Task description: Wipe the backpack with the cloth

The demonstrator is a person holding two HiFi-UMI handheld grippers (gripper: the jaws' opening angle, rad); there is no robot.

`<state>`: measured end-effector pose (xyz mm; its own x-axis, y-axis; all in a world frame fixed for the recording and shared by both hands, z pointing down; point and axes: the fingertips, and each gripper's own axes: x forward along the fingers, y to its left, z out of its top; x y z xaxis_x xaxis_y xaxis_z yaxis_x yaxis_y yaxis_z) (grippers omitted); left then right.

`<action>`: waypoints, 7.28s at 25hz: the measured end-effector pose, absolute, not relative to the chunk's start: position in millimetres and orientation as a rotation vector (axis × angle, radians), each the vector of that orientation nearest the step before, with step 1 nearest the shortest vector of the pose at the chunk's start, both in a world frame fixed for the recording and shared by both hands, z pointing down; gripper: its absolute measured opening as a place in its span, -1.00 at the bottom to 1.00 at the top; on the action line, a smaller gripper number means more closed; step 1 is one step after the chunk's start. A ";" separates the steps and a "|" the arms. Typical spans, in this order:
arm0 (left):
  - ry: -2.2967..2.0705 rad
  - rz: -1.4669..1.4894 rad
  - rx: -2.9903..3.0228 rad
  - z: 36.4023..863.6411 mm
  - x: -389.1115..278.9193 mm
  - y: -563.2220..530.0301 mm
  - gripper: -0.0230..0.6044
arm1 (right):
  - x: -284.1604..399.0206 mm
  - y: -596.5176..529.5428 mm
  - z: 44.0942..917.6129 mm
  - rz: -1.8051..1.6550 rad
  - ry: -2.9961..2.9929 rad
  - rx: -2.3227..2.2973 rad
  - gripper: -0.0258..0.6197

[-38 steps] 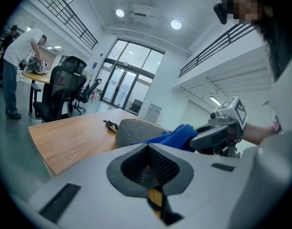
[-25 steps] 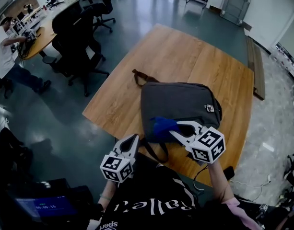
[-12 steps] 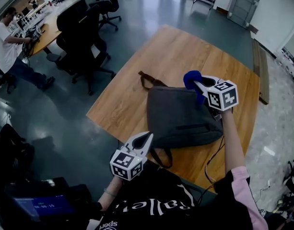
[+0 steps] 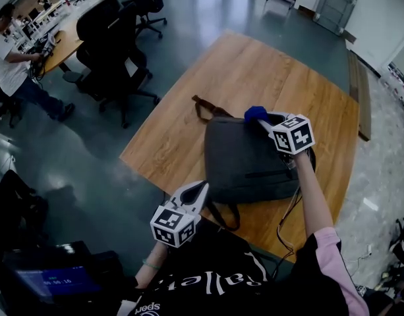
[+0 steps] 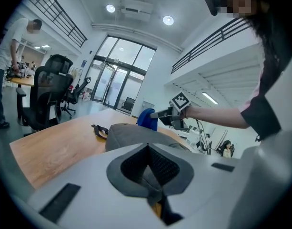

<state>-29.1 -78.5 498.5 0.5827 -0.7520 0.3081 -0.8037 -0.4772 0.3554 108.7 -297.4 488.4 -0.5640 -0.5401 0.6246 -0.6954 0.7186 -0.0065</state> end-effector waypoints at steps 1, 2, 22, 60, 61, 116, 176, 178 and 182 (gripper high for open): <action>-1.245 0.150 2.348 498.6 -28.6 -78.4 -0.93 | 109.9 -290.7 488.5 0.336 -2.320 0.921 -0.72; -1.246 0.150 2.344 498.8 -28.3 -78.2 -0.93 | 111.3 -283.5 488.4 0.337 -2.324 0.912 -0.71; -1.186 0.153 2.361 497.9 -23.2 -72.7 -0.93 | 100.3 -98.1 483.5 0.433 -2.472 0.873 -0.71; -1.215 0.172 2.369 493.8 -5.6 -82.2 -0.93 | 206.1 -340.7 468.1 0.226 -2.235 1.083 -0.72; -1.216 0.172 2.369 493.0 -7.4 -83.9 -0.93 | 204.0 -347.8 475.1 0.212 -2.208 1.061 -0.72; -1.012 0.269 2.440 504.5 63.1 -87.1 -0.93 | 328.2 -240.8 468.8 0.265 -2.212 1.303 -0.72; -0.964 0.351 2.460 521.6 77.3 -22.7 -0.93 | 245.7 -12.1 570.9 0.761 -2.286 1.479 -0.72; -0.949 0.359 2.469 518.6 70.0 -22.9 -0.93 | 234.4 -9.4 565.6 0.779 -2.289 1.501 -0.72; -0.904 0.367 2.489 515.5 50.8 -23.4 -0.93 | 215.7 -6.6 559.0 0.795 -2.273 1.555 -0.72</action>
<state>50.8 -23.4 515.5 0.7482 -0.5337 0.3942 -0.6574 -0.6762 0.3324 215.7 -6.6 559.0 -0.3844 -0.7690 0.5108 -0.9197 0.2713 -0.2838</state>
